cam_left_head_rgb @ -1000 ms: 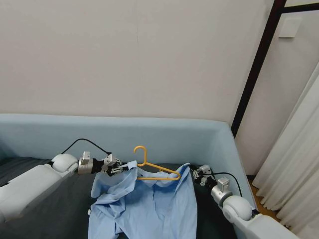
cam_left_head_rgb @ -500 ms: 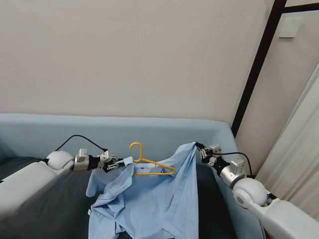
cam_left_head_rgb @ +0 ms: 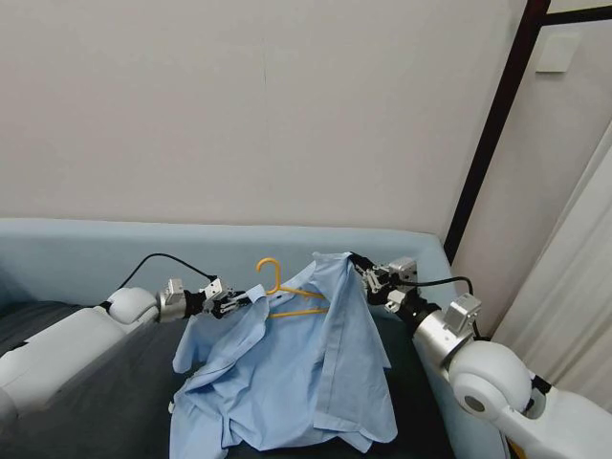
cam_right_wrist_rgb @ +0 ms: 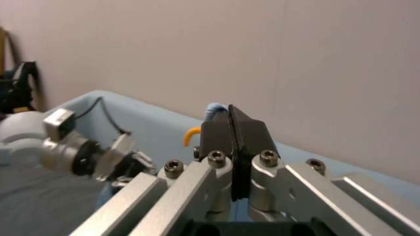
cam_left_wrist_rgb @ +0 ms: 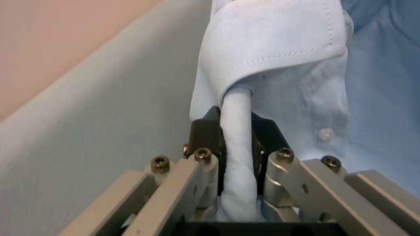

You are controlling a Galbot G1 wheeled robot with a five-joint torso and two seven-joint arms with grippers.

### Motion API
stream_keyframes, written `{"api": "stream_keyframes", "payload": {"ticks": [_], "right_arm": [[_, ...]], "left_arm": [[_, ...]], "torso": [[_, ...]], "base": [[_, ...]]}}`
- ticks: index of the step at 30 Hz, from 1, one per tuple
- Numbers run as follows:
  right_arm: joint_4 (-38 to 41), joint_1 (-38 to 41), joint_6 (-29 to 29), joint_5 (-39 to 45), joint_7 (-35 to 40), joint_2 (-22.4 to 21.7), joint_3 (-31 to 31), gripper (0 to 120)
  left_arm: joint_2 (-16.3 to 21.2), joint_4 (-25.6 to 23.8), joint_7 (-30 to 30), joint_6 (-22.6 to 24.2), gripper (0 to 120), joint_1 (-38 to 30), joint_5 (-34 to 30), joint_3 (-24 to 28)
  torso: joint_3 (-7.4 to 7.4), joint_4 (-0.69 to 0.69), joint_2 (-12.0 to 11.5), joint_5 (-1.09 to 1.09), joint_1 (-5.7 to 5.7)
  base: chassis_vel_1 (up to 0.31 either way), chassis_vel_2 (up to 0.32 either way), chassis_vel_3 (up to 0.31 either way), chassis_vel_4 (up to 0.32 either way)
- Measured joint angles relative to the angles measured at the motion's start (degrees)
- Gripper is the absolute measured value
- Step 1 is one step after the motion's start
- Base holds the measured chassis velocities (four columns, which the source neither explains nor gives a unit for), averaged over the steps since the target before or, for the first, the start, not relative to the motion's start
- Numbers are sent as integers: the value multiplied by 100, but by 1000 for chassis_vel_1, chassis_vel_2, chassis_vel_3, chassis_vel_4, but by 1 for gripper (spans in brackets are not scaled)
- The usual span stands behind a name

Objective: Pick up the clothes from the sofa and hang them on the clothes hanger.

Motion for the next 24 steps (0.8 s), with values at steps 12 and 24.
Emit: {"api": "stream_keyframes", "payload": {"ticks": [12,24], "right_arm": [[373,-1462,523,-1910,-737,-215,-65,0],[-508,-1325,546,-2643,-658,98,-346,0]], "left_arm": [[220,-455,7,132,7,-993,-675,275],[854,-1637,-101,231,7,-1582,-1025,453]], "torso": [[-1,-2,1,2,0],[0,1,1,-1,0]], "base": [[0,0,0,0],[0,0,0,0]]}}
